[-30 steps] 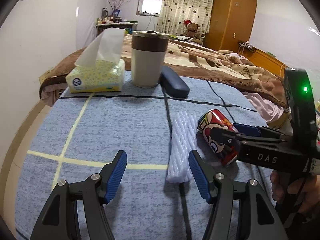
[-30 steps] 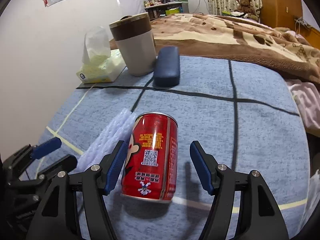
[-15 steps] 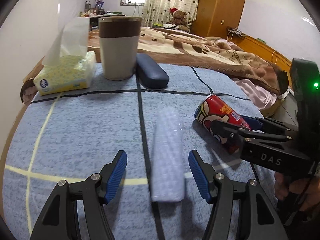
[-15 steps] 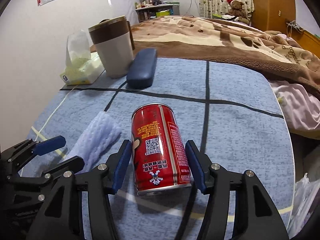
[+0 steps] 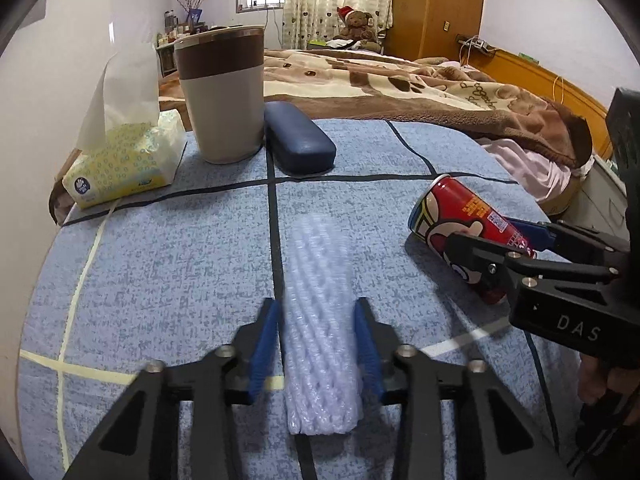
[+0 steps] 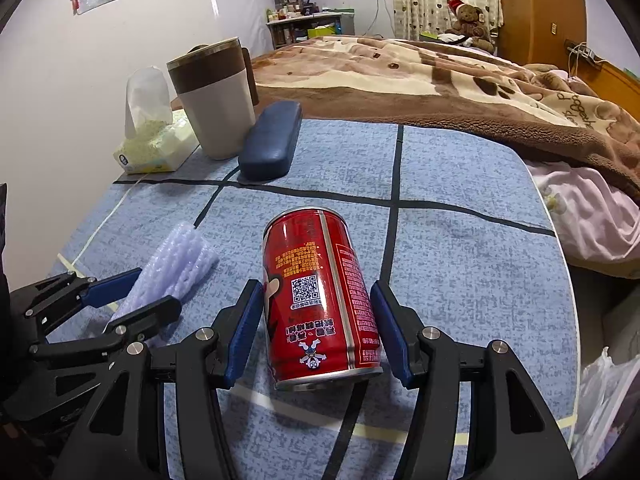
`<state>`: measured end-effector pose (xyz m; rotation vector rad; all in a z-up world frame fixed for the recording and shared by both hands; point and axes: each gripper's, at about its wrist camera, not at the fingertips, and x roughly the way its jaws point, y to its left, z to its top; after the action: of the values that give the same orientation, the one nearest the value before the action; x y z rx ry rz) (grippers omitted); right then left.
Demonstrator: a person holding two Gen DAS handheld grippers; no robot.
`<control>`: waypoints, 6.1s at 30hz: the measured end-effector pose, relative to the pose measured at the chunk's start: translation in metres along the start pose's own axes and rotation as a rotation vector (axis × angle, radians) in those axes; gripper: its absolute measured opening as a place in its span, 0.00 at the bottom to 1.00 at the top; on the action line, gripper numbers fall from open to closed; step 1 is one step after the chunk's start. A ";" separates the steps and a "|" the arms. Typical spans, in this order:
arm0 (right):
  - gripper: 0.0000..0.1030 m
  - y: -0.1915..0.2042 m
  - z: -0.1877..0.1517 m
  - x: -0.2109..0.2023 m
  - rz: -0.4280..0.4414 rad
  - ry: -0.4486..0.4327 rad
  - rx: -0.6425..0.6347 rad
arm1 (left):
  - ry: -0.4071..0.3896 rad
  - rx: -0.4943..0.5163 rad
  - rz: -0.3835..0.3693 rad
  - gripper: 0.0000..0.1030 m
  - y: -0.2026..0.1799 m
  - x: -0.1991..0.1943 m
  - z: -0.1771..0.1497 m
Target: Collect trash
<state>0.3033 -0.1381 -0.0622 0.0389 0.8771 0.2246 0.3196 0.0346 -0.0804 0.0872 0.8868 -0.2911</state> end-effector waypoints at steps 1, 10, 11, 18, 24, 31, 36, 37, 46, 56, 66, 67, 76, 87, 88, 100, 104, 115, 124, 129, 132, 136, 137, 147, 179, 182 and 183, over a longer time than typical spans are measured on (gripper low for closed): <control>0.55 -0.001 0.000 0.000 0.000 -0.001 0.003 | -0.002 -0.001 -0.005 0.30 0.000 -0.001 0.000; 0.55 -0.002 -0.005 -0.007 -0.002 -0.014 0.011 | -0.023 -0.005 0.005 0.29 -0.003 -0.011 -0.002; 0.55 -0.002 -0.005 -0.007 -0.001 -0.018 0.014 | -0.026 -0.008 0.006 0.29 -0.003 -0.012 -0.002; 0.54 -0.001 -0.008 -0.013 0.015 -0.029 0.014 | -0.040 -0.015 0.004 0.29 -0.003 -0.022 -0.005; 0.54 -0.001 -0.011 -0.021 0.032 -0.043 0.023 | -0.053 -0.017 0.010 0.29 -0.005 -0.033 -0.006; 0.54 0.001 -0.017 -0.040 0.042 -0.080 0.022 | -0.081 -0.017 0.012 0.29 -0.010 -0.052 -0.009; 0.54 -0.004 -0.020 -0.063 0.049 -0.118 0.045 | -0.113 -0.015 0.012 0.29 -0.020 -0.071 -0.011; 0.54 -0.005 -0.022 -0.069 0.050 -0.126 0.046 | -0.121 -0.009 0.009 0.29 -0.024 -0.077 -0.012; 0.54 -0.018 -0.037 -0.113 0.027 -0.196 0.074 | -0.182 0.020 -0.035 0.29 -0.061 -0.116 -0.022; 0.54 -0.042 -0.060 -0.159 -0.016 -0.271 0.130 | -0.237 0.069 -0.085 0.29 -0.106 -0.154 -0.034; 0.54 -0.084 -0.090 -0.201 -0.134 -0.327 0.208 | -0.265 0.148 -0.199 0.29 -0.178 -0.170 -0.039; 0.54 -0.089 -0.093 -0.206 -0.156 -0.331 0.215 | -0.266 0.158 -0.212 0.29 -0.185 -0.170 -0.039; 0.54 -0.125 -0.115 -0.233 -0.282 -0.366 0.293 | -0.257 0.236 -0.299 0.29 -0.249 -0.169 -0.037; 0.54 -0.169 -0.140 -0.242 -0.358 -0.345 0.387 | -0.210 0.316 -0.383 0.29 -0.316 -0.152 -0.042; 0.54 -0.172 -0.142 -0.241 -0.362 -0.338 0.393 | -0.199 0.324 -0.388 0.29 -0.325 -0.148 -0.043; 0.54 -0.207 -0.160 -0.224 -0.391 -0.254 0.457 | -0.133 0.361 -0.414 0.29 -0.374 -0.115 -0.047; 0.55 -0.215 -0.161 -0.216 -0.396 -0.228 0.461 | -0.116 0.352 -0.423 0.30 -0.380 -0.106 -0.045; 0.67 -0.220 -0.161 -0.212 -0.399 -0.225 0.475 | -0.107 0.331 -0.404 0.49 -0.379 -0.095 -0.045; 0.67 -0.205 -0.165 -0.225 -0.392 -0.268 0.472 | -0.128 0.286 -0.346 0.49 -0.363 -0.109 -0.052; 0.67 -0.184 -0.165 -0.235 -0.401 -0.306 0.427 | -0.172 0.290 -0.285 0.49 -0.351 -0.128 -0.063; 0.67 -0.173 -0.167 -0.240 -0.405 -0.328 0.401 | -0.190 0.277 -0.267 0.49 -0.344 -0.140 -0.069; 0.67 -0.158 -0.170 -0.248 -0.423 -0.359 0.371 | -0.224 0.256 -0.241 0.49 -0.332 -0.157 -0.078; 0.67 -0.155 -0.172 -0.251 -0.422 -0.371 0.366 | -0.231 0.251 -0.246 0.49 -0.329 -0.160 -0.080; 0.67 -0.129 -0.185 -0.267 -0.428 -0.443 0.332 | -0.315 0.222 -0.162 0.53 -0.309 -0.194 -0.103; 0.67 -0.104 -0.200 -0.275 -0.459 -0.508 0.330 | -0.396 0.182 -0.149 0.53 -0.288 -0.223 -0.120; 0.67 -0.103 -0.200 -0.275 -0.458 -0.507 0.330 | -0.395 0.181 -0.151 0.53 -0.287 -0.224 -0.121; 0.67 -0.103 -0.200 -0.275 -0.458 -0.508 0.330 | -0.395 0.182 -0.150 0.53 -0.287 -0.224 -0.120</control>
<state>-0.0014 -0.3084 0.0056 0.1913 0.3893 -0.3503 0.0138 -0.1689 0.0294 0.1267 0.4736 -0.5101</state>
